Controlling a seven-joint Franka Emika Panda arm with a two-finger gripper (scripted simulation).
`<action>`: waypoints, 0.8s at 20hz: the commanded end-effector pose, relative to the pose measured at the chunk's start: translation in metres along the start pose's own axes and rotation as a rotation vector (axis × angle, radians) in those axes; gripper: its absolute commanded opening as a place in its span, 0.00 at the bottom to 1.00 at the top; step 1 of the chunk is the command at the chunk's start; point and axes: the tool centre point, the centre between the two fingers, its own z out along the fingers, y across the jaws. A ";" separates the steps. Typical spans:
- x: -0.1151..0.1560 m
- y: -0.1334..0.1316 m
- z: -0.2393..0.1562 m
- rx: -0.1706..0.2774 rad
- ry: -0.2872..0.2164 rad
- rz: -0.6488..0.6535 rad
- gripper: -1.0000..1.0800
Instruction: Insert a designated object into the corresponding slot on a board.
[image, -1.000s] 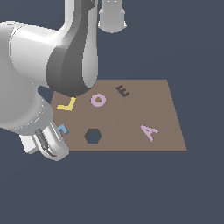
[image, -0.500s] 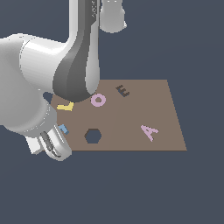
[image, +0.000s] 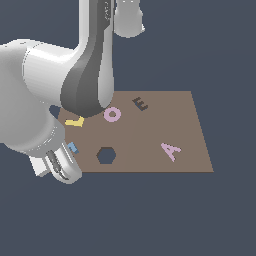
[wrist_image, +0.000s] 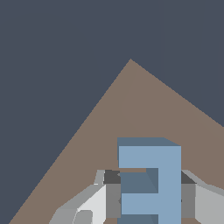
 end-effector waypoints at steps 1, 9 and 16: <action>0.000 0.000 0.000 0.000 0.000 0.000 0.00; -0.011 -0.009 0.000 0.000 0.000 -0.068 0.00; -0.040 -0.029 -0.002 0.000 0.000 -0.237 0.00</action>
